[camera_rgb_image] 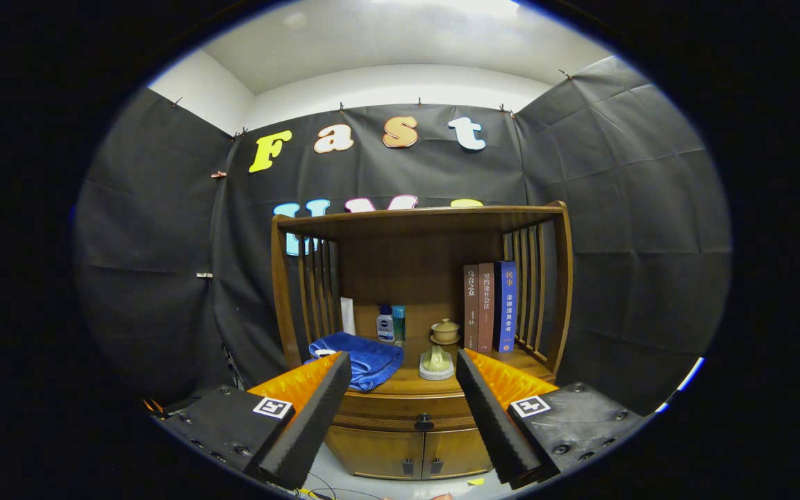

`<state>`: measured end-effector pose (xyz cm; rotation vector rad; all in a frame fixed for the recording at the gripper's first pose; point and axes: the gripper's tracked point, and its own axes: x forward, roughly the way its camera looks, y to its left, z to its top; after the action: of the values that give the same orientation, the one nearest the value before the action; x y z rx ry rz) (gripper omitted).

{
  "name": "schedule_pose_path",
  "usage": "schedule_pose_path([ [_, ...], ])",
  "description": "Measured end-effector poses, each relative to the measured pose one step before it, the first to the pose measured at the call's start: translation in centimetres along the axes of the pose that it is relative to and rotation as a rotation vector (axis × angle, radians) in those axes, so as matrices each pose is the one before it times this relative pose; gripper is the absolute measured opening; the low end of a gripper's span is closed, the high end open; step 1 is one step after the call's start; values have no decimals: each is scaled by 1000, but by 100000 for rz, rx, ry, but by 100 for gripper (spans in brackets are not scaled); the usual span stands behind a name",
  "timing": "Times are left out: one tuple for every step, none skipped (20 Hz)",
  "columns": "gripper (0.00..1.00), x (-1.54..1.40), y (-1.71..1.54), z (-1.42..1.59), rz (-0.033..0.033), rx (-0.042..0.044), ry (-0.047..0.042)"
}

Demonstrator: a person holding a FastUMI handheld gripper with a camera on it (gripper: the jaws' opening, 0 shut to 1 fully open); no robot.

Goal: Pull open the drawer, take out the items inside it, and place them on the countertop above the cabinet.

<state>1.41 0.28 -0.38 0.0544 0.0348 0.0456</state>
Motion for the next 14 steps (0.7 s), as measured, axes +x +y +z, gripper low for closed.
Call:
schedule_pose_path([
  [98, -23, -42, 12, -113, -83, 102],
  [98, 50, 4, -57, -4, -29, 49],
  [98, 16, -2, -73, 11, 9, 122],
  [98, 0, 38, -25, -10, -14, -143],
  [98, 28, 21, -42, 75, -108, 103],
  [98, -26, 62, -23, 192, -72, 102],
  [98, 9, 103, -17, 202, -108, 42],
  [98, -13, 22, -10, -22, -83, 62],
  [98, 10, 76, 52, 141, 43, -155],
  [98, -38, 110, 9, 192, 46, -80],
  [98, -71, 83, 3, 234, -45, 70],
  [98, 7, 68, -56, 197, -60, -5],
  [98, -20, 37, 27, 73, -39, 6],
  [98, 1, 29, 85, -92, -55, -268],
])
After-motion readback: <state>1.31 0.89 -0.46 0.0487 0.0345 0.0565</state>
